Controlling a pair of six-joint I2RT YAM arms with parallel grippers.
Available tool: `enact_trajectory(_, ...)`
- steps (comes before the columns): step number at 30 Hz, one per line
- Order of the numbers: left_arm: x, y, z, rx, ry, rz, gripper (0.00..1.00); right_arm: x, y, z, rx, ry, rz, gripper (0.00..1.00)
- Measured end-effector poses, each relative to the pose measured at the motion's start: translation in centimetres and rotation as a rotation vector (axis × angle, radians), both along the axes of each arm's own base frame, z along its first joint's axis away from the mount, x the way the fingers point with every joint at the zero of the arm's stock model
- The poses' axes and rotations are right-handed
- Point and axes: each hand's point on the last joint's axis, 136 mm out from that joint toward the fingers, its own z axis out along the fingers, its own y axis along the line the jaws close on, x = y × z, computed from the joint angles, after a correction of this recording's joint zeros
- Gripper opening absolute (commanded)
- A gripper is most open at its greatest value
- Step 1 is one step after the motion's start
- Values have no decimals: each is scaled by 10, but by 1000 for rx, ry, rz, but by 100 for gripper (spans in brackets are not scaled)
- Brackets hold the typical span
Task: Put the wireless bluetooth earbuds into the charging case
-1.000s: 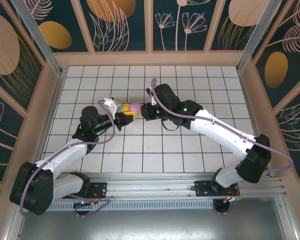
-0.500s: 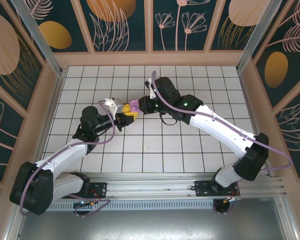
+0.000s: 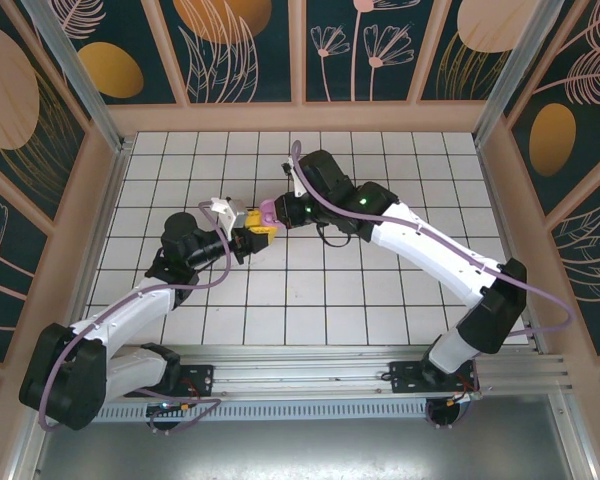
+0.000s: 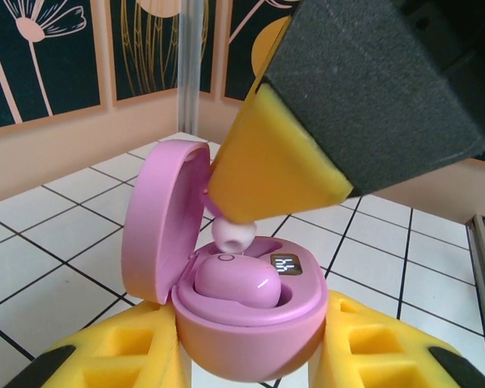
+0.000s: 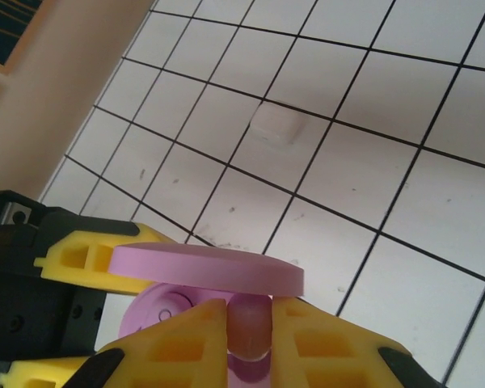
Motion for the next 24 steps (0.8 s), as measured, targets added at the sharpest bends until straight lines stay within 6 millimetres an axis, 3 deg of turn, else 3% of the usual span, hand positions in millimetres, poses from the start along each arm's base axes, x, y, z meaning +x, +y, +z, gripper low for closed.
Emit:
enact_trajectory(9, -1, 0, 0, 6, -11, -4, 0, -5, -13, 5, -93, -9, 23, 17)
enact_trajectory(24, -2, -2, -6, 16, 4, -20, 0, -1, -13, -15, -187, 7, 45, 17)
